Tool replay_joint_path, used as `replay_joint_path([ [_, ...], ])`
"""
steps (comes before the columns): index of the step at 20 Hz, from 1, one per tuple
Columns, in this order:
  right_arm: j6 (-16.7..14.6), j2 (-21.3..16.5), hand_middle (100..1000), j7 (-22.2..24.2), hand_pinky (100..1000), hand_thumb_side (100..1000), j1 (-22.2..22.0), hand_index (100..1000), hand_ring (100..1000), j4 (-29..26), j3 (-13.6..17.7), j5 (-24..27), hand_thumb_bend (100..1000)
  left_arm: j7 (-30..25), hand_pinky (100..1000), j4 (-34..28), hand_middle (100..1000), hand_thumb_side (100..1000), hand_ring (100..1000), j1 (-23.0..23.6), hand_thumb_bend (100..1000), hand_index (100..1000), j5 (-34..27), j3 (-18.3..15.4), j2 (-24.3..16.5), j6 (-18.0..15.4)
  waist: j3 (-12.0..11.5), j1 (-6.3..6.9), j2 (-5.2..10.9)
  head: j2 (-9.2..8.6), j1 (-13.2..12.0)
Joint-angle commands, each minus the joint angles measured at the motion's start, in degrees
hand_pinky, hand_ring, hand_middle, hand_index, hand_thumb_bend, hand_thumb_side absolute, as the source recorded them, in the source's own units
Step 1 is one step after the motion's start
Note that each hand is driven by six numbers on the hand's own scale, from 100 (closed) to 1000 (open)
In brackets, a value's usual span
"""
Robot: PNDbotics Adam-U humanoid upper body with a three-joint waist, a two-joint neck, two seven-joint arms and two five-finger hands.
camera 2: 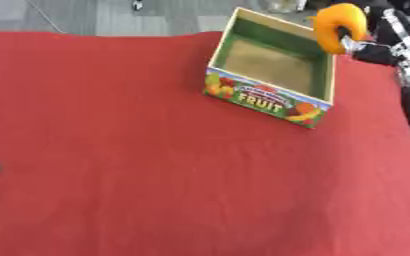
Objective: Pick up the objects with one hand, pass them to the other hand, and then place them into the box on the other side of the table.
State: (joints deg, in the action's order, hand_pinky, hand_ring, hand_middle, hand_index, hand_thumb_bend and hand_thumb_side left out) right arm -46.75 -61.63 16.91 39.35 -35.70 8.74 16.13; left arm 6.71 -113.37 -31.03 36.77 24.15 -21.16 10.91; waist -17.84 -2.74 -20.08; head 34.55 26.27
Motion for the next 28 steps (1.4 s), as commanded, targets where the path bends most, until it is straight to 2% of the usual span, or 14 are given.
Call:
replay_joint_path([
  [1, -0.71, -1.97, 324, -1.24, 822, 100, 0.74, 481, 1000, -0.63, 0.25, -1.4, 100, 0.2, 645, -1.22, 612, 618, 712, -0.99, 596, 803, -0.25, -0.62, -0.87, -0.45, -0.35, -0.33, 0.75, -0.51, 0.61],
  [17, -2.03, -0.69, 335, -5.34, 818, 100, 0.68, 494, 1000, -0.14, 0.06, -6.15, 100, 0.67, 644, -1.22, 612, 621, 712, -1.8, 586, 802, -0.47, -0.49, -1.06, -1.62, -2.65, -1.23, -0.29, -0.78, 1.97],
  [28, -2.36, 0.66, 370, -6.13, 824, 100, 1.5, 531, 1000, -0.38, -0.44, -9.85, 100, 0.86, 643, -1.22, 612, 623, 712, -1.72, 587, 804, -0.52, -0.51, -0.98, -1.55, -2.92, -1.32, -0.38, 0.26, 2.25],
])
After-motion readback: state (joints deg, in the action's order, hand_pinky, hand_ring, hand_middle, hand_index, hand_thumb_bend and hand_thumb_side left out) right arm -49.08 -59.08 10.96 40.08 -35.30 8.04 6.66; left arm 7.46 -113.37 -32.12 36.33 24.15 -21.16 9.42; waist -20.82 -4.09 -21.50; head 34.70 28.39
